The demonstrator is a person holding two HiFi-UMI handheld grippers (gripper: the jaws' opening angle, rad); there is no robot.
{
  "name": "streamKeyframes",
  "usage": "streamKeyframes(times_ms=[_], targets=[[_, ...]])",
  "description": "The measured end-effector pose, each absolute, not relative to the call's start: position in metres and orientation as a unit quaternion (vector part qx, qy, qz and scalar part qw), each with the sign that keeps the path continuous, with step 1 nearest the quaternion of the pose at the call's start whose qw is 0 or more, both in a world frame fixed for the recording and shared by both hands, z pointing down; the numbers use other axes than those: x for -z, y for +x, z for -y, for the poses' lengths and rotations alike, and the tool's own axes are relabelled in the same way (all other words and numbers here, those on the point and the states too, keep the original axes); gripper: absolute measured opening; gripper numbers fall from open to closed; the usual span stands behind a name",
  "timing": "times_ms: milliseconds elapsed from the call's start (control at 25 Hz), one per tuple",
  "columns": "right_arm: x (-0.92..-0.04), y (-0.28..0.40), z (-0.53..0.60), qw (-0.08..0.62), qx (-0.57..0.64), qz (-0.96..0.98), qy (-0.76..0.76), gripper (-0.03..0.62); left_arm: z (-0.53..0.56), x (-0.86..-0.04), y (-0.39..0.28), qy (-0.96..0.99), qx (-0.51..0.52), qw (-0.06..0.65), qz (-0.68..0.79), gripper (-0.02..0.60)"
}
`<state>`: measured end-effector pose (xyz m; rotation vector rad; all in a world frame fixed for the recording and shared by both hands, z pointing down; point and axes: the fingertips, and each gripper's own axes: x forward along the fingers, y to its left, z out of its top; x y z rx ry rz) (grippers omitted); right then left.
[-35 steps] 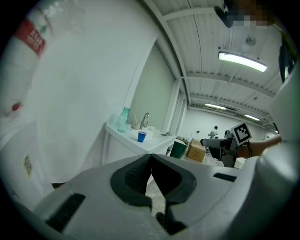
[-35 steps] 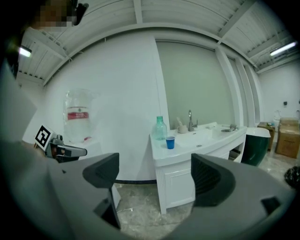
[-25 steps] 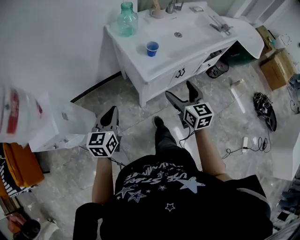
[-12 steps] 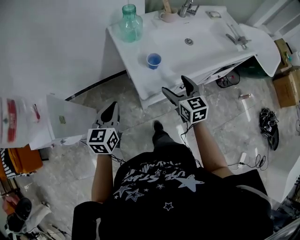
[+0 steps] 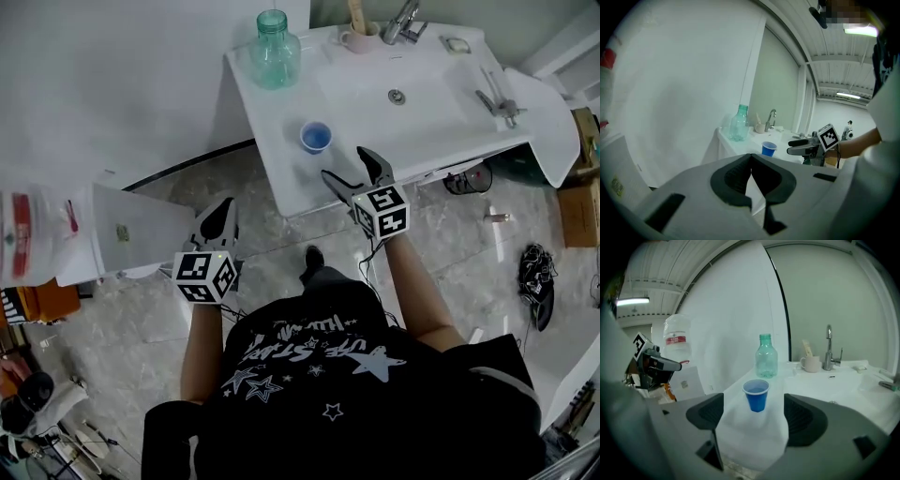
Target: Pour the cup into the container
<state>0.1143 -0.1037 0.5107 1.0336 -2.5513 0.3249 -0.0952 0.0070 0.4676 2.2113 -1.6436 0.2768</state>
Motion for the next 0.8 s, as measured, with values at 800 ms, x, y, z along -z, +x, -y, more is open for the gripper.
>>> streamKeyframes(times_ms=[800], targets=[[-0.554, 0.069, 0.156, 0.262, -0.084, 0.931, 0.242, 0.377, 0.034, -0.474, -0.114, 0.736, -0.075, 0.184, 0.647, 0.012]])
